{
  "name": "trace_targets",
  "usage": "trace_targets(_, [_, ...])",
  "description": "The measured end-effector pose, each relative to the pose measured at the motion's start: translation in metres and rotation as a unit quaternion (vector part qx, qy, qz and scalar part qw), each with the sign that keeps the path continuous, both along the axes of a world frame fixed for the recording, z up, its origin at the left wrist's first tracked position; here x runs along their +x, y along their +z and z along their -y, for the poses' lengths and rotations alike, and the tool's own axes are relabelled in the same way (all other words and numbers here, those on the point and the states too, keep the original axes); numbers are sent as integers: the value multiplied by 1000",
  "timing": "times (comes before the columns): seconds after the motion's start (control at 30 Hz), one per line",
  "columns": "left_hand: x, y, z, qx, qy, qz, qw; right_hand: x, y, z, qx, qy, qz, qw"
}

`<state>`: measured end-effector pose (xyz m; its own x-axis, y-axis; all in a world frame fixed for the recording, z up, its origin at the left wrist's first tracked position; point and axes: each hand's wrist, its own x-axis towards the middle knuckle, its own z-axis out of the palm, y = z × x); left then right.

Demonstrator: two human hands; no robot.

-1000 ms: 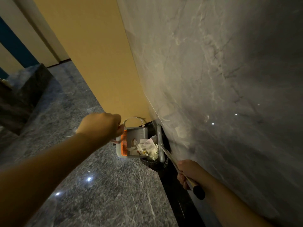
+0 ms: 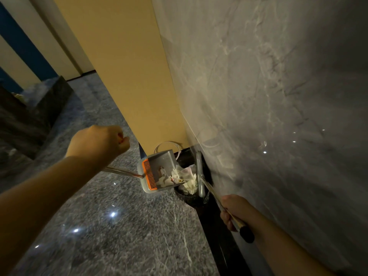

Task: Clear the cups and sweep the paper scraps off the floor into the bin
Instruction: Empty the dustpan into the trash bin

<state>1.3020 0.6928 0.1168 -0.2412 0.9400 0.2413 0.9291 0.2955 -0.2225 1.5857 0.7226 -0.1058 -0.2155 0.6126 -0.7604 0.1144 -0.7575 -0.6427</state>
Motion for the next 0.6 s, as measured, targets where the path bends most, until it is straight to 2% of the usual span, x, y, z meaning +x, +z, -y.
trace_targets(0.07, [-5, 4, 4, 13, -2, 11, 1000, 1, 5, 2, -4, 21, 17, 1000])
trace_targets(0.13, [-6, 8, 8, 20, 1, 26, 999, 6, 5, 4, -47, 29, 14, 998])
trace_targets(0.2, [-3, 14, 12, 21, 2, 32, 999, 6, 3, 3, -77, 44, -24, 996])
trace_targets(0.27, [1, 18, 13, 22, 1, 35, 999, 2, -1, -1, -95, -25, -42, 994])
trace_targets(0.3, [2, 21, 14, 24, 2, 37, 999, -2, 7, -1, -97, -62, -52, 992])
trace_targets(0.4, [3, 24, 18, 24, 3, 43, 999, 3, 11, 6, -66, -30, -25, 997])
trace_targets(0.5, [1, 23, 24, 18, 10, 50, 999, 5, 15, 9, -115, -23, -45, 992])
trace_targets(0.6, [-2, 10, 30, 25, 21, 36, 999, -3, 21, 9, -59, -21, -22, 998])
